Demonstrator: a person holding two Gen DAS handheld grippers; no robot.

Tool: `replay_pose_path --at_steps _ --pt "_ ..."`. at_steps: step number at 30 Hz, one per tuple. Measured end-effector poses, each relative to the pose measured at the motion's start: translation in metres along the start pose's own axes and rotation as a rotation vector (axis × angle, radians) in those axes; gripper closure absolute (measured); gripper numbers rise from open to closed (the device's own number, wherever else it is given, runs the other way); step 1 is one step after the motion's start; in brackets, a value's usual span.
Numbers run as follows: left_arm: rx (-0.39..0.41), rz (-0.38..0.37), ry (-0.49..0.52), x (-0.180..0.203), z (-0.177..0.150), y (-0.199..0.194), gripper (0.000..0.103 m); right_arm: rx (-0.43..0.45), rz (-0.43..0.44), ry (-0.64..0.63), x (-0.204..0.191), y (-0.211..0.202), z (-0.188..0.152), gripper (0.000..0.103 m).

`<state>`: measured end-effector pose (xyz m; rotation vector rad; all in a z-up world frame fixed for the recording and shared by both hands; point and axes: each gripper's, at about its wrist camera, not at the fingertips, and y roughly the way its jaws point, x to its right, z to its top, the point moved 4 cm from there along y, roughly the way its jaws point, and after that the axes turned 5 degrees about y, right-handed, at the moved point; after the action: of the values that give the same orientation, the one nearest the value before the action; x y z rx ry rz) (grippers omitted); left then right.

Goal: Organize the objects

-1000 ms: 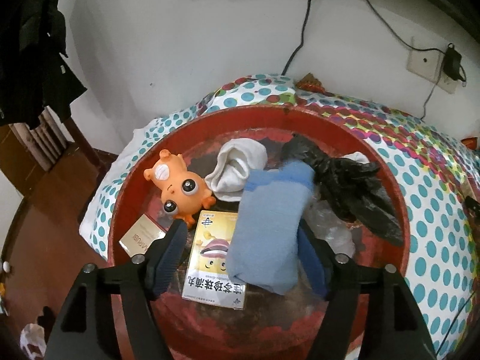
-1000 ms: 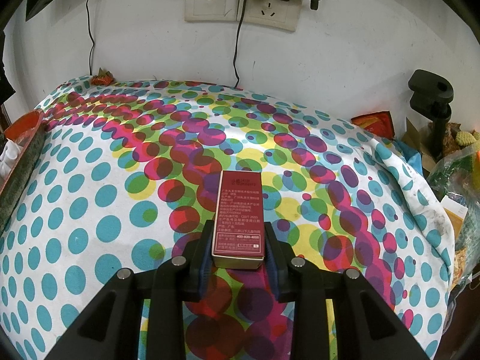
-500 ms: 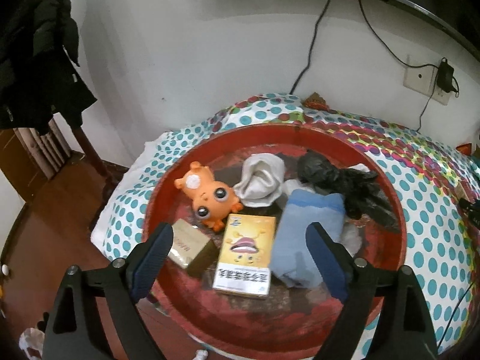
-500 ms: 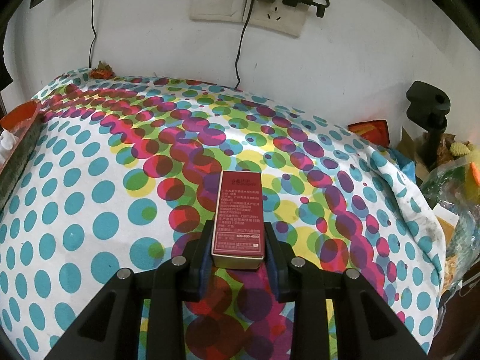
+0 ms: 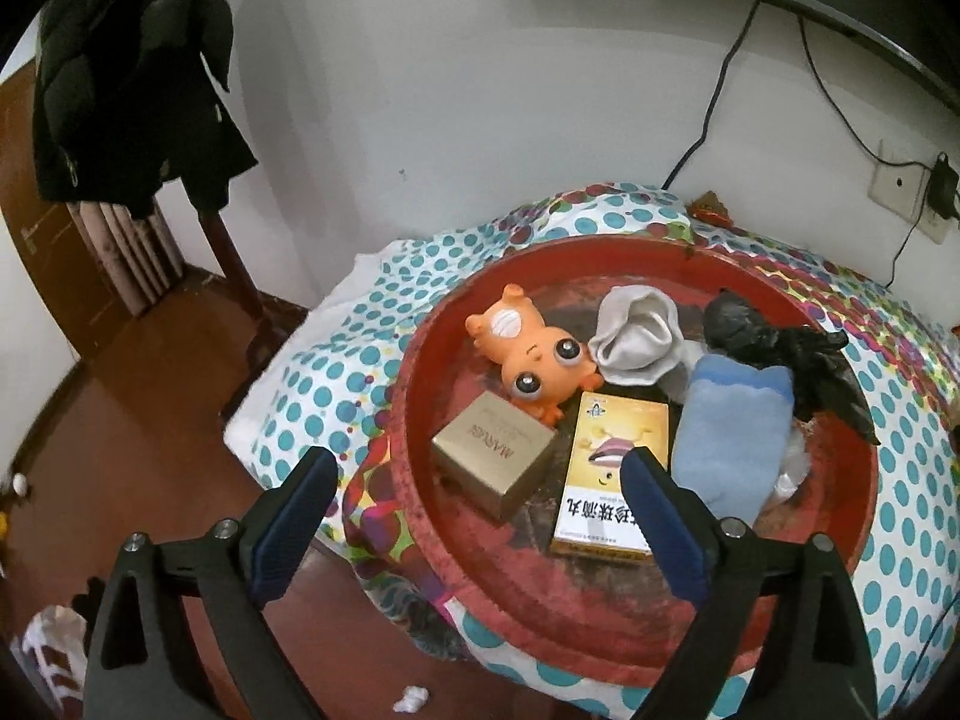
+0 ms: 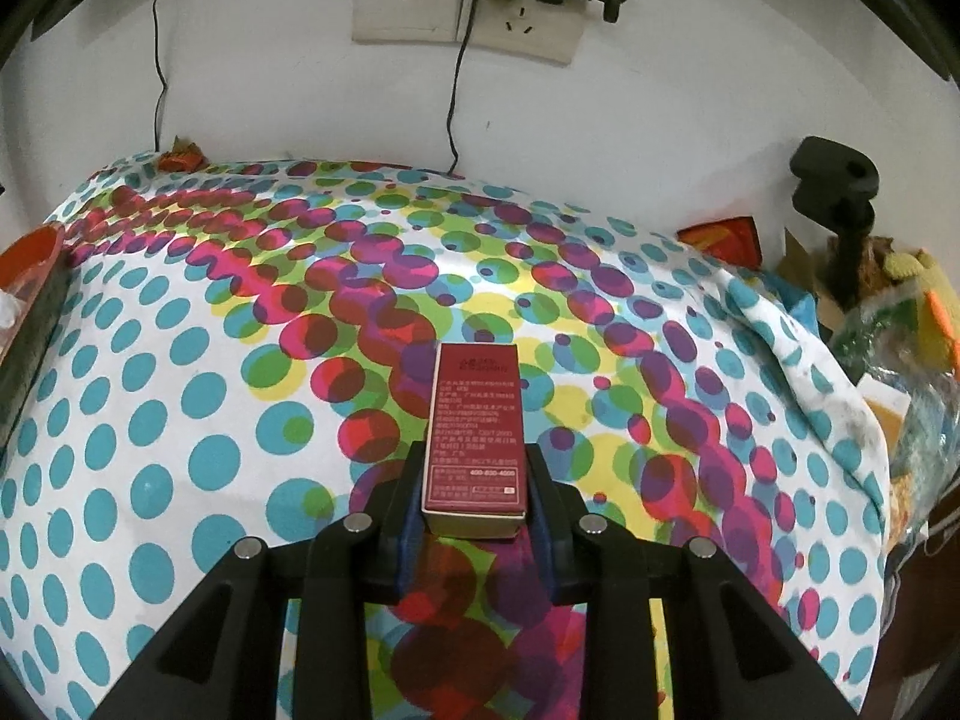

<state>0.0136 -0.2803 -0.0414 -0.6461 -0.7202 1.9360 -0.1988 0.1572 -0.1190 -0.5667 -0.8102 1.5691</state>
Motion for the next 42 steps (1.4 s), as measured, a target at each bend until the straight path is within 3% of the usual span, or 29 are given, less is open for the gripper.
replay_pose_path --at_steps 8,14,30,42 --pt "0.031 -0.082 -0.002 0.005 -0.003 -0.004 0.001 -0.015 0.02 0.041 -0.01 -0.014 -0.013 0.073" --pt "0.034 -0.055 0.023 0.006 -0.004 -0.003 0.001 -0.01 0.047 0.074 -0.019 -0.026 -0.021 0.073" --pt "0.006 -0.04 -0.029 -0.01 -0.004 0.0 0.001 0.011 0.142 0.076 -0.066 -0.061 -0.024 0.073" --pt "-0.005 -0.045 -0.043 -0.012 -0.004 0.001 0.001 0.061 0.245 -0.063 -0.142 -0.1 -0.006 0.073"
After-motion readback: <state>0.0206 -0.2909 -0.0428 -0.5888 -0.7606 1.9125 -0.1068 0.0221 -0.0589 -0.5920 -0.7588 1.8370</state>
